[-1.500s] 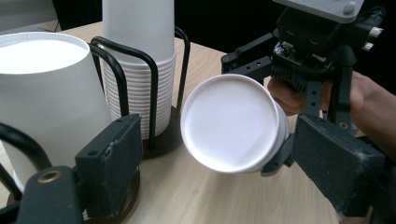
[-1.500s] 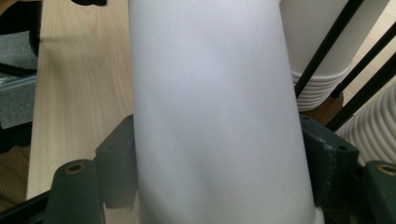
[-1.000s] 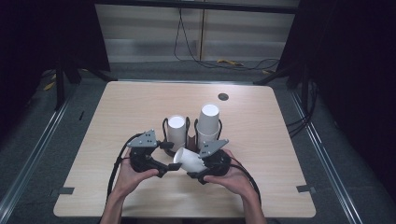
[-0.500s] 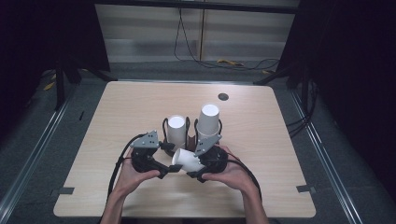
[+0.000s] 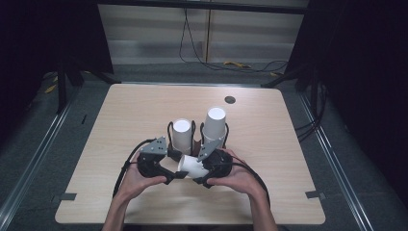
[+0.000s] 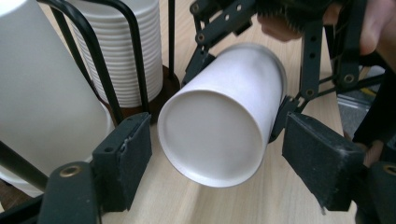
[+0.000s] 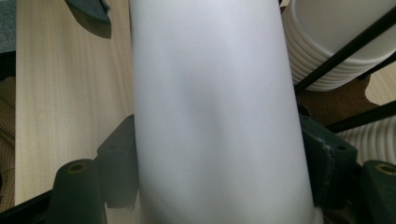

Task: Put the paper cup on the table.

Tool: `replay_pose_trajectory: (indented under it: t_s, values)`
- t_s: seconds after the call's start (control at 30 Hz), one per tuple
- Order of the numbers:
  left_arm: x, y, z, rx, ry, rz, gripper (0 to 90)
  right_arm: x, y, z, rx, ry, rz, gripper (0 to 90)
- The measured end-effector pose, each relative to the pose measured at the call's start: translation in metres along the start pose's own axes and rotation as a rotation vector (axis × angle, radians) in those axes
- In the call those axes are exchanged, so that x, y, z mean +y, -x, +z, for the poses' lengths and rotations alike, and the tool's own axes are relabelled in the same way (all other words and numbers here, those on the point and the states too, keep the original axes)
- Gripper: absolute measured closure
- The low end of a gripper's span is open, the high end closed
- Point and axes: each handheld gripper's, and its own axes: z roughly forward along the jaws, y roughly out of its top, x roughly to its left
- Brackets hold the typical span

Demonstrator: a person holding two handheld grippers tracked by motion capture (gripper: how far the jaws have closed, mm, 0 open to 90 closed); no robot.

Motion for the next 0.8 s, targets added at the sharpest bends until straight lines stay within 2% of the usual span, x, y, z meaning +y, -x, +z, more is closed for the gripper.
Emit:
replay_pose_trajectory:
  t_s: [0.03, 0.23, 0.27, 0.3, 0.33, 0.37, 0.43, 0.57, 0.6, 0.77, 0.8]
  values:
    - [0.0, 0.0, 0.0, 0.002, -0.016, 0.009, 23.4, 0.003, 0.0, -0.001, 0.004, -0.009, -0.011, 26.0]
    - [-0.001, -0.001, 0.003, 0.002, -0.045, 0.002, 20.8, 0.006, 0.001, 0.002, 0.0, -0.049, -0.026, 26.0]
    - [-0.001, -0.001, 0.005, 0.002, -0.073, 0.011, 20.9, 0.007, 0.0, 0.003, -0.002, -0.064, -0.034, 26.0]
    - [-0.001, -0.001, 0.005, 0.002, -0.073, 0.011, 21.6, 0.007, 0.0, 0.003, -0.002, -0.064, -0.034, 26.0]
    - [-0.001, 0.0, 0.007, -0.011, -0.125, 0.02, 21.8, 0.009, -0.001, 0.004, 0.002, -0.073, -0.048, 26.0]
    - [-0.001, 0.0, 0.007, -0.011, -0.125, 0.02, 20.7, 0.009, -0.001, 0.004, 0.002, -0.073, -0.048, 26.0]
    - [0.0, 0.0, 0.01, 0.004, -0.164, 0.034, 20.8, 0.011, -0.003, 0.005, 0.007, -0.086, -0.054, 26.0]
    - [0.001, 0.001, 0.011, -0.001, -0.164, 0.042, 23.7, 0.012, -0.003, 0.007, 0.008, -0.113, -0.07, 26.0]
    - [0.002, 0.0, 0.01, -0.006, -0.181, 0.044, 24.5, 0.012, -0.003, 0.007, 0.013, -0.118, -0.065, 26.0]
    - [0.001, -0.001, 0.012, -0.015, -0.176, 0.03, 24.9, 0.012, -0.004, 0.01, 0.026, -0.12, -0.068, 26.0]
    - [0.002, -0.002, 0.015, -0.032, -0.19, 0.037, 23.0, 0.013, -0.004, 0.011, 0.037, -0.122, -0.075, 26.0]
